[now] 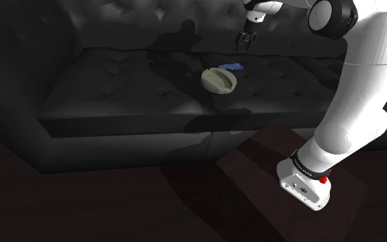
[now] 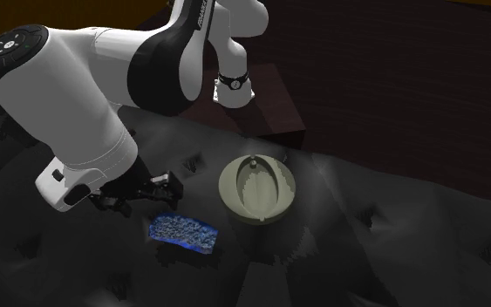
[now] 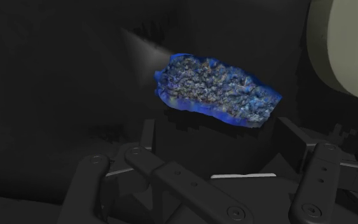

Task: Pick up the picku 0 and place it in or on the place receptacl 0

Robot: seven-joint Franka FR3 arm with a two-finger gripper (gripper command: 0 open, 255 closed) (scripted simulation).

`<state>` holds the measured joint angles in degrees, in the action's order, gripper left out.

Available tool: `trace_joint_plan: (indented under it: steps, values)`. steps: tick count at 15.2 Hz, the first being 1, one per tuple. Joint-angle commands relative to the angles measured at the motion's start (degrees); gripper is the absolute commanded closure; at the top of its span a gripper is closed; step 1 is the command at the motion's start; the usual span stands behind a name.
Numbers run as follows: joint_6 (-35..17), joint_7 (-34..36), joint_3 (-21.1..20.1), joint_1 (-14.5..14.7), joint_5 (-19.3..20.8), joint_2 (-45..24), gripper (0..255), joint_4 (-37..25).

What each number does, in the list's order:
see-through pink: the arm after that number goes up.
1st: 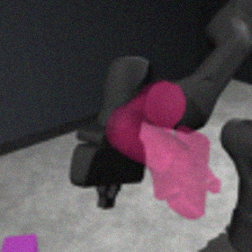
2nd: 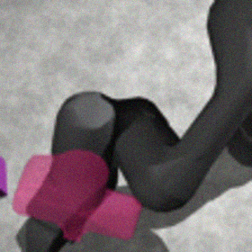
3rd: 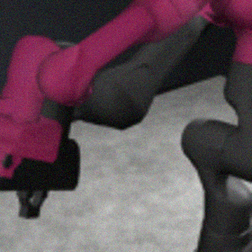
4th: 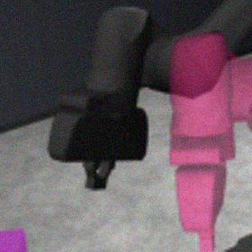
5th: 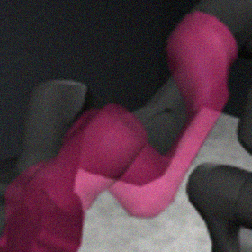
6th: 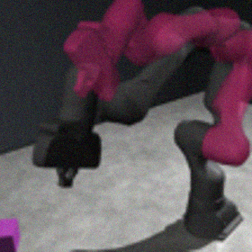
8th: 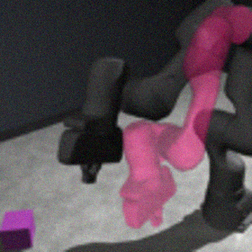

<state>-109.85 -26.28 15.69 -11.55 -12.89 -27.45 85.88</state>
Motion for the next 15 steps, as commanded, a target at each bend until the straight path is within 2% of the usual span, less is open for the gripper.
trace_joint_plan:
  steps: [1, 10, 11, 14, 15]
  values:
    - [0.0, 0.0, 0.0, 0.0, 0.0, 0.0, 255, 0.0]
    - [0.0, 0.0, 0.0, 0.0, 0.0, 0.0, 255, 0.0]
    - [0.0, 0.0, 0.0, 0.0, 0.0, 0.0, 0, 0.0]
    - [1.3, -34.9, -6.2, -2.0, 8.1, -4.6, 0, -3.5]
    - [1.2, -21.0, -4.3, -1.5, 5.2, -3.6, 0, -3.0]
